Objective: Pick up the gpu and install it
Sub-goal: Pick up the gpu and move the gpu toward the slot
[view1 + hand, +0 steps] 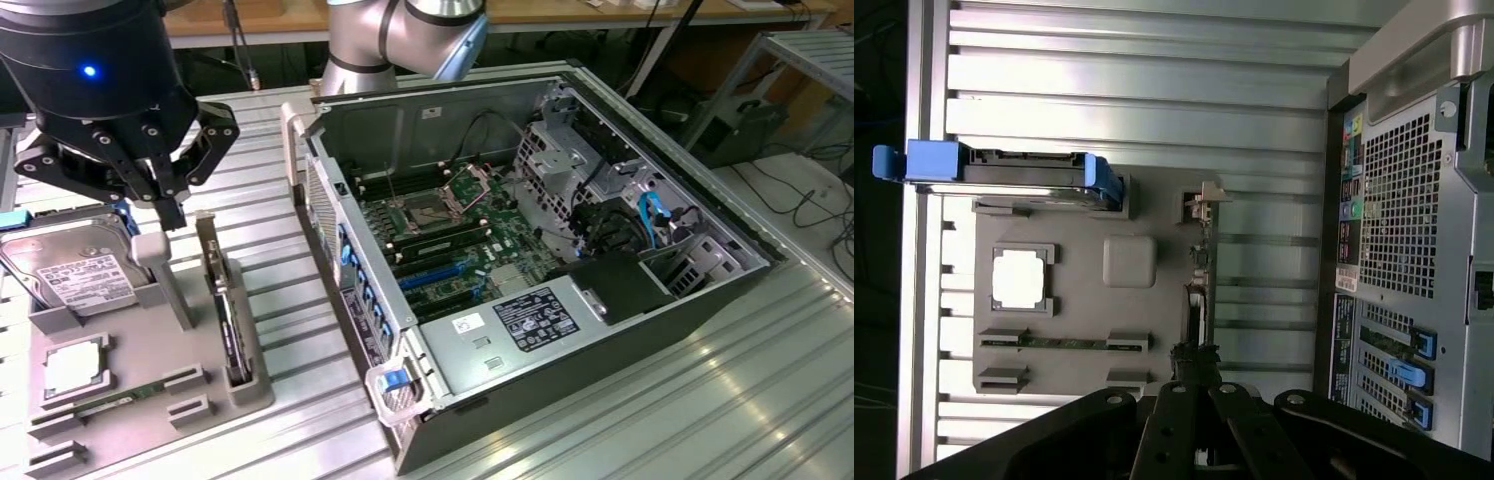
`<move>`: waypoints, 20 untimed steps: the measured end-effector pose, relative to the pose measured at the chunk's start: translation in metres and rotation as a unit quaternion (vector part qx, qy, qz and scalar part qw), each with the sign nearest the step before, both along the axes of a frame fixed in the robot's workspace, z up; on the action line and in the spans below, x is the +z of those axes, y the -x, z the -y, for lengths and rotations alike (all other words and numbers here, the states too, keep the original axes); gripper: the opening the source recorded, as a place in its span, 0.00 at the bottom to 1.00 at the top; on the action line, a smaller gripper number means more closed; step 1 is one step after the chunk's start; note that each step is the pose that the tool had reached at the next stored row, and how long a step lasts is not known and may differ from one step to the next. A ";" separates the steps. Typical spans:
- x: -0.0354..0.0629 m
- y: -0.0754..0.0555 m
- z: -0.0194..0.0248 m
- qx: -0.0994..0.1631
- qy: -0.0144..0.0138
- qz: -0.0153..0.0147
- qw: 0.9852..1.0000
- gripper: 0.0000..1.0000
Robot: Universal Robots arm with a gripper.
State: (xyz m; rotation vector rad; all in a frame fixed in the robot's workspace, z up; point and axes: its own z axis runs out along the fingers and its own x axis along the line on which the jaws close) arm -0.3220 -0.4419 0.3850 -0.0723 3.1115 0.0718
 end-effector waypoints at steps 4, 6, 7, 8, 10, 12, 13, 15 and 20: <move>0.0000 0.000 0.0000 0.000 0.000 0.000 1.000 0.11; 0.0000 0.000 0.0000 0.000 0.000 0.000 1.000 0.11; 0.0000 0.000 0.0000 0.000 0.000 0.000 1.000 0.11; 0.0000 0.000 0.0000 0.000 0.000 0.000 1.000 0.11; 0.0000 0.000 0.0000 0.000 0.000 0.000 1.000 0.11; 0.0000 0.000 0.0000 0.000 0.000 -0.001 1.000 0.24; 0.0000 0.000 0.0000 0.001 0.000 -0.001 1.000 0.30; 0.0000 0.000 0.0000 0.001 0.000 -0.001 1.000 0.36; -0.0001 0.000 0.0000 0.001 0.000 -0.001 1.000 0.60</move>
